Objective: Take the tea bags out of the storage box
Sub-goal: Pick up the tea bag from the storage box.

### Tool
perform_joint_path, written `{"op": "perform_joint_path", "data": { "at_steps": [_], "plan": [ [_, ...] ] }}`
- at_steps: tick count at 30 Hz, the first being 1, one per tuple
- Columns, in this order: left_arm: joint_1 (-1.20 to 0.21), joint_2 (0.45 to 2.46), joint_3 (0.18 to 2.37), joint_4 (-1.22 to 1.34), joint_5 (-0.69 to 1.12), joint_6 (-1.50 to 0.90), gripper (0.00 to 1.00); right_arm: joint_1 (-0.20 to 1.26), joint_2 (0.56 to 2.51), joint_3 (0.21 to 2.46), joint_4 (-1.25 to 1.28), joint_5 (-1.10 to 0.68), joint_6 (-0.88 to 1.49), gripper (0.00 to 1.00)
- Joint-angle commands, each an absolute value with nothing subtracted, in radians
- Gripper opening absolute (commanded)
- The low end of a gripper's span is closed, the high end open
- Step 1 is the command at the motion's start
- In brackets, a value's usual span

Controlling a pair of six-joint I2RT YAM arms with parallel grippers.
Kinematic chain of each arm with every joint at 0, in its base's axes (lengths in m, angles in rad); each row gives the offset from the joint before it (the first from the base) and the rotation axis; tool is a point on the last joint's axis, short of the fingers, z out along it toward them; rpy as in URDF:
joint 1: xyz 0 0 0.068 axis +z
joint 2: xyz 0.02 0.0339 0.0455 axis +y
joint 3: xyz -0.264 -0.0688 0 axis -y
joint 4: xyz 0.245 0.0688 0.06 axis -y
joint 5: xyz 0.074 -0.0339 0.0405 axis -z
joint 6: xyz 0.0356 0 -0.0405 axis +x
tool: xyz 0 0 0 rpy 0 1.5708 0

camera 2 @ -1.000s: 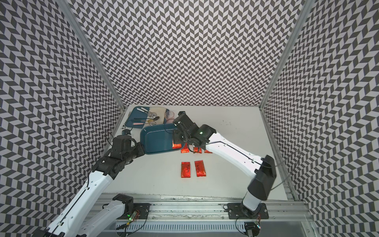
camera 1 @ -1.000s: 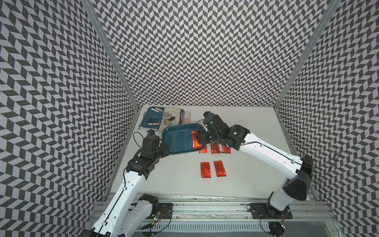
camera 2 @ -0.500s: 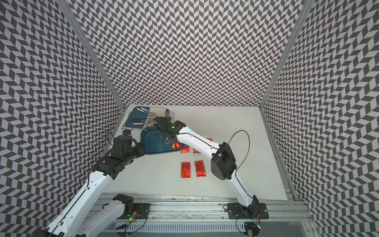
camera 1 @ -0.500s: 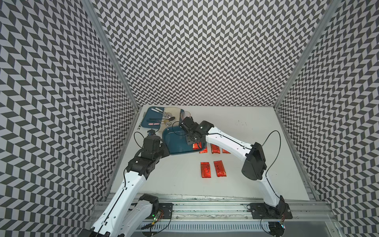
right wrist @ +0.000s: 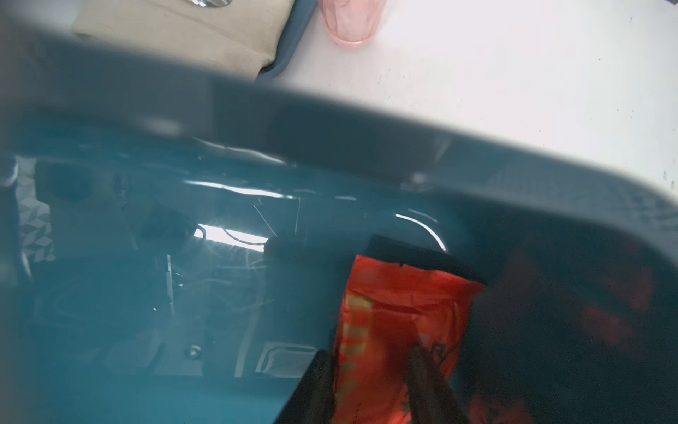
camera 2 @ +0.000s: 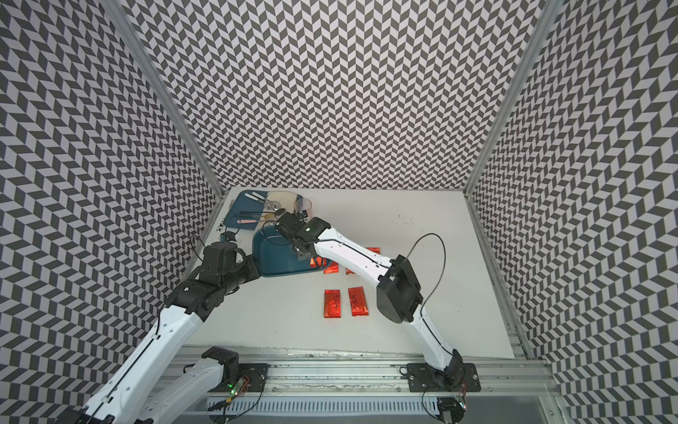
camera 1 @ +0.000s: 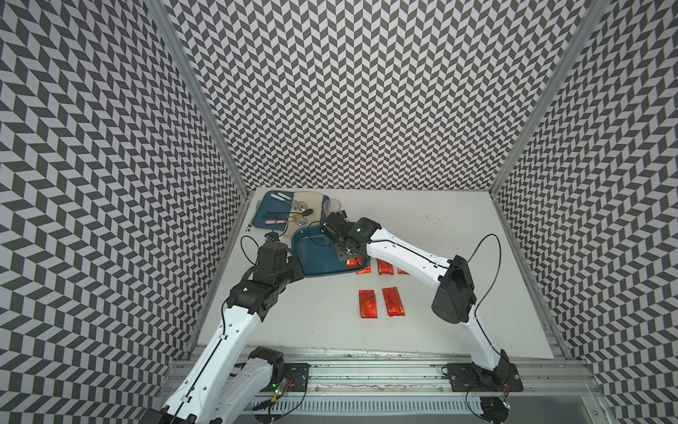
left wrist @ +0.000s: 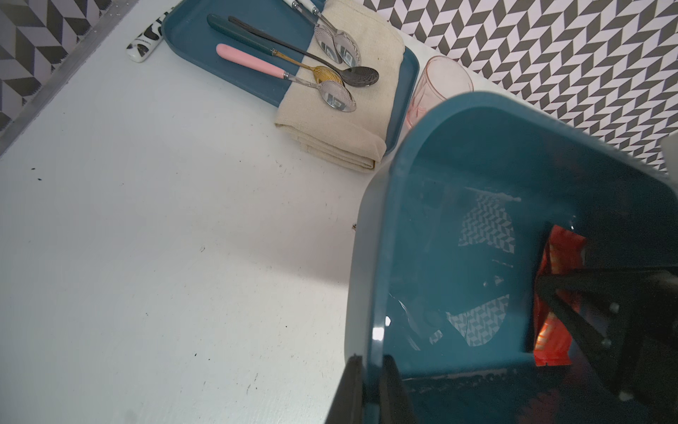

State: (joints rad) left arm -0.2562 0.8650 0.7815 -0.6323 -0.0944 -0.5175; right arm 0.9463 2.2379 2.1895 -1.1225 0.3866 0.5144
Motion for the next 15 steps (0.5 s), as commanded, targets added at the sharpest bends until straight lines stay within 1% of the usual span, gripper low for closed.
{"op": "perform_joint_path", "data": {
  "at_steps": [1, 3, 6, 14, 15],
  "plan": [
    [-0.261, 0.859, 0.784, -0.603, -0.098, -0.532, 0.0, 0.947, 2.242, 2.221, -1.127, 0.406, 0.508, 0.28],
    [-0.261, 0.86, 0.784, -0.603, -0.1, -0.534, 0.0, 0.948, 2.24, 2.221, -1.125, 0.408, 0.505, 0.22],
    [-0.261, 0.859, 0.785, -0.603, -0.1, -0.534, 0.0, 0.948, 2.235, 2.222, -1.125, 0.413, 0.502, 0.18],
    [-0.262, 0.858, 0.785, -0.604, -0.1, -0.533, 0.0, 0.948, 2.19, 2.227, -1.104, 0.394, 0.496, 0.01],
    [-0.262, 0.858, 0.785, -0.604, -0.101, -0.533, 0.0, 0.947, 2.181, 2.226, -1.104, 0.385, 0.493, 0.0]
  ]
}}
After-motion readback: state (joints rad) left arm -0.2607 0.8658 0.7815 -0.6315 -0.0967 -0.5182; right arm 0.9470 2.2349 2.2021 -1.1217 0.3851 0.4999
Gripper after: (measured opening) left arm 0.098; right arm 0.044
